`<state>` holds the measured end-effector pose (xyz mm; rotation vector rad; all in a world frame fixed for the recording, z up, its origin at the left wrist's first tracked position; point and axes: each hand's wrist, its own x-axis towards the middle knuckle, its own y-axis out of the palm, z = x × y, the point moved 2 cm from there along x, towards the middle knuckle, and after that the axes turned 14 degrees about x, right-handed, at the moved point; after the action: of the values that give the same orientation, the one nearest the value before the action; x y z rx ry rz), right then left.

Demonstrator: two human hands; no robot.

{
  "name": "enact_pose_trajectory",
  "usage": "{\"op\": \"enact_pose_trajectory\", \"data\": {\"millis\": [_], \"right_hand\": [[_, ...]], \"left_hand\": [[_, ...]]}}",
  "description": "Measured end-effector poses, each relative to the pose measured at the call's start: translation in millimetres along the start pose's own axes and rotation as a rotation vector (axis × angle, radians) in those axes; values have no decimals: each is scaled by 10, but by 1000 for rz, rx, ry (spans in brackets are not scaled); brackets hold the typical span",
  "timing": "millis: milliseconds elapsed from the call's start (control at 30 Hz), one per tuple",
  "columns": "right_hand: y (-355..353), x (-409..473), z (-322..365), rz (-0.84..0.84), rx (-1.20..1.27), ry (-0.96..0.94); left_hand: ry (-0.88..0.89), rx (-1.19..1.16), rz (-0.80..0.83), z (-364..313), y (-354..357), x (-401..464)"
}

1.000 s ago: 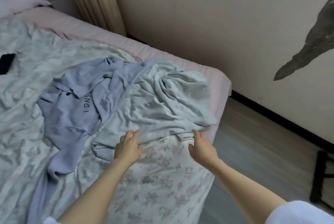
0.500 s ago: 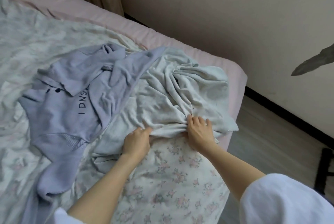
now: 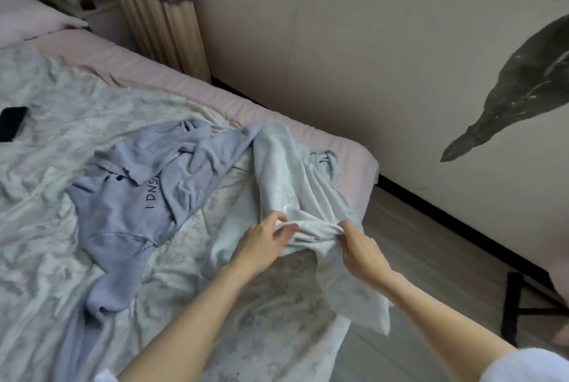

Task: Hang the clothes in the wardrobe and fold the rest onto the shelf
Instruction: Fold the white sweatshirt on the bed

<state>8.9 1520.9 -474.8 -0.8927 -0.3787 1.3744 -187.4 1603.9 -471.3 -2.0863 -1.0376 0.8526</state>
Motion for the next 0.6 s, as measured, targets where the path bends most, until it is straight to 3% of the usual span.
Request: {"op": "enact_pose_trajectory", "data": {"millis": [133,233,433,600], "right_hand": [[-482,-632,18,-81,28,-12],[-849,-1029,56,-162,29,-30],[-1635,-1972,289,-420,-88,-104],[-2182,-2965,605,-792,-127,-232]], "left_hand": [[144,183,109,-558,-123,-303],[224,87,75,-1024,-244,-546],[370,-134,-88,-1991,-619,-1355],[486,-63,-345,-2736,-923,-2344]]}}
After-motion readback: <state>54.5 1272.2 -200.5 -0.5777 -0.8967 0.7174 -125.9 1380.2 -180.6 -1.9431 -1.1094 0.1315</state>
